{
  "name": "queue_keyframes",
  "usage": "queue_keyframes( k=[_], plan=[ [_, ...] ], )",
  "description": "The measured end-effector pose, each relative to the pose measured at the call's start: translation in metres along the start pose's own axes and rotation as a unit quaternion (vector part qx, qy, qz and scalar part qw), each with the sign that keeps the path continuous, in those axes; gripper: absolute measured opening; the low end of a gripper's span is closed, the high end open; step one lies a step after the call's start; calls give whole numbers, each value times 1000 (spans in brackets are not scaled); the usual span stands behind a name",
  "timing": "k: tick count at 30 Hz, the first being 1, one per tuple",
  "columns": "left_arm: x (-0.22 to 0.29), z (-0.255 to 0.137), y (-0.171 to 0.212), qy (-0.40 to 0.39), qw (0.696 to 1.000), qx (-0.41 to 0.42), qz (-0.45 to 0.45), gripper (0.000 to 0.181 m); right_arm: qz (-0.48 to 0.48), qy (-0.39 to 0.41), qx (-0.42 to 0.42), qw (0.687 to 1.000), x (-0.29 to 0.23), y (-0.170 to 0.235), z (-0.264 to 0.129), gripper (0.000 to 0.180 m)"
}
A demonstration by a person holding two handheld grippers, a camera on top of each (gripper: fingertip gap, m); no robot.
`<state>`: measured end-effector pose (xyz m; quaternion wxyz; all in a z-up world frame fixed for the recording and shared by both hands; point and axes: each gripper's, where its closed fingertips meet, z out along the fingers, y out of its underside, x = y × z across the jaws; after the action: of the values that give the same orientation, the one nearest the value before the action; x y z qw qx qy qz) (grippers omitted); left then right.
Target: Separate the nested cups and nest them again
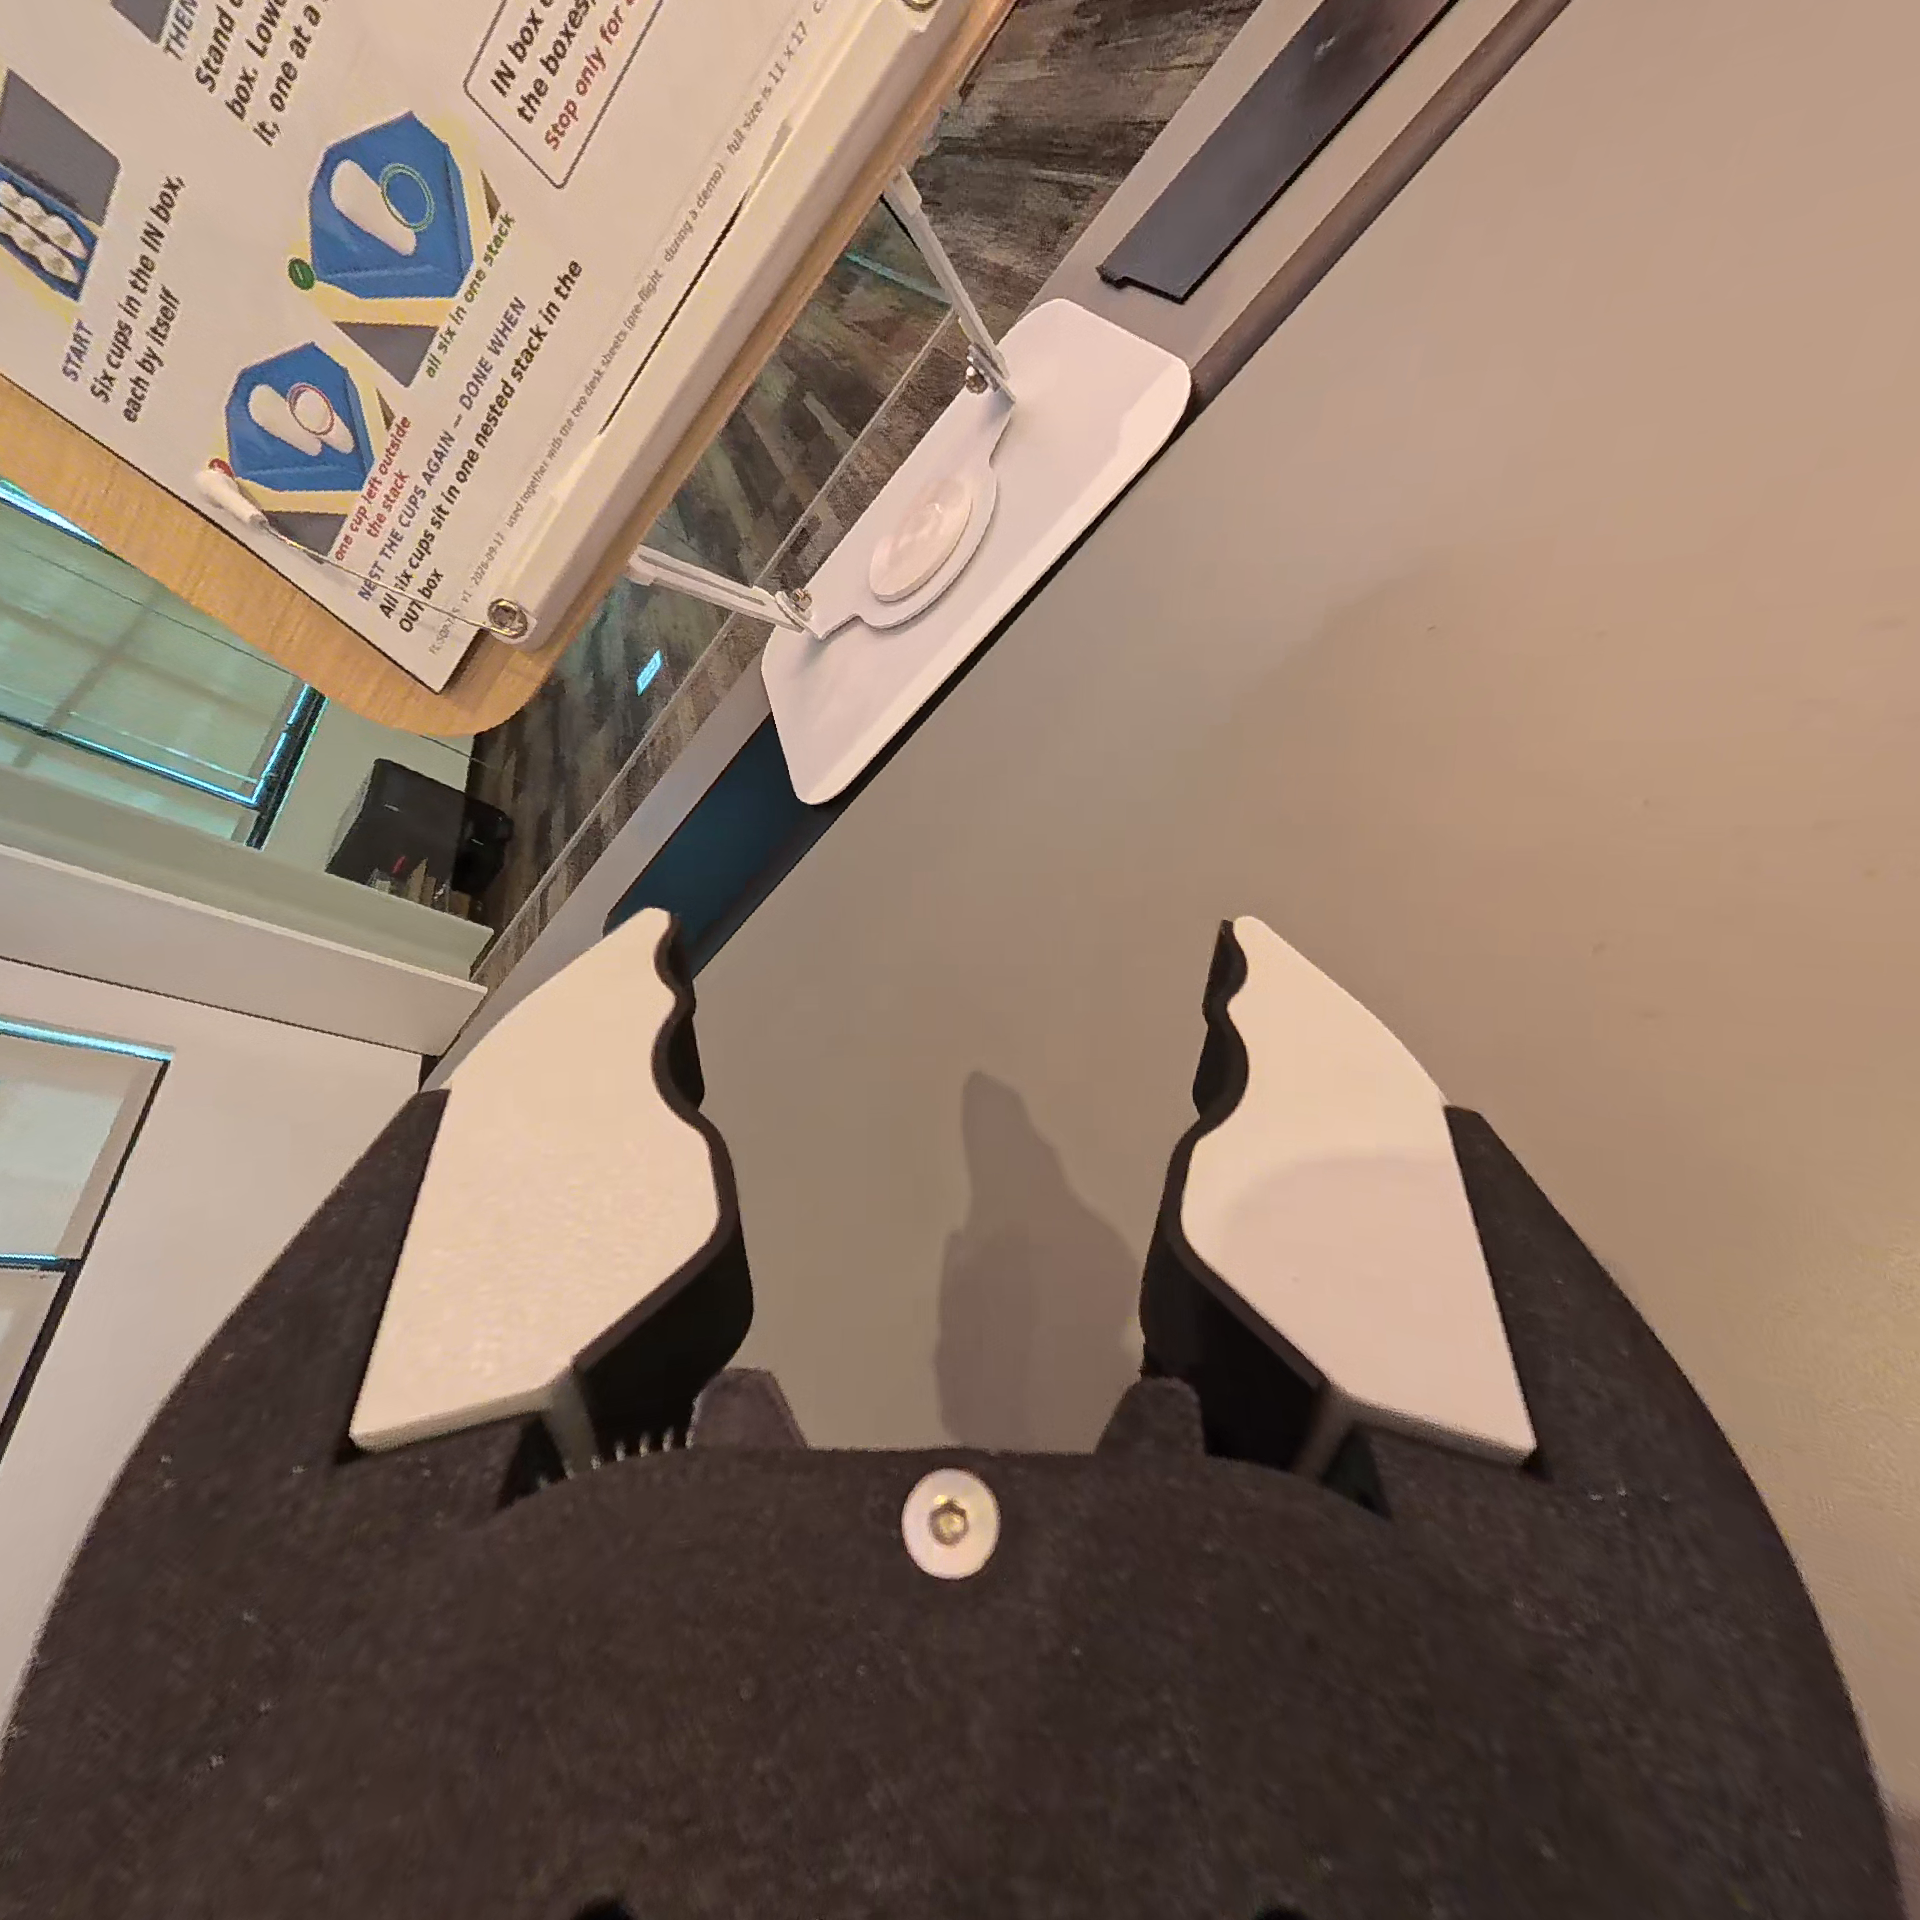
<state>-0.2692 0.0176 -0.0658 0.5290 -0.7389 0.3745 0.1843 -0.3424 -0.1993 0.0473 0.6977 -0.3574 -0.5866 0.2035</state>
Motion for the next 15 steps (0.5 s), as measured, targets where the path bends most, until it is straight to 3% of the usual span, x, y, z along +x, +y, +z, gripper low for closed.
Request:
queue_keyframes(
  k=[8,15],
  plan=[
    [3,2,2,2,1000,-5,7,94,8,-6,-5,1000,-3,4,3,112],
    [1,5,5,23,1000,-6,-20,95,-18,27,36,999,21,-40,-16,111]
  ],
)
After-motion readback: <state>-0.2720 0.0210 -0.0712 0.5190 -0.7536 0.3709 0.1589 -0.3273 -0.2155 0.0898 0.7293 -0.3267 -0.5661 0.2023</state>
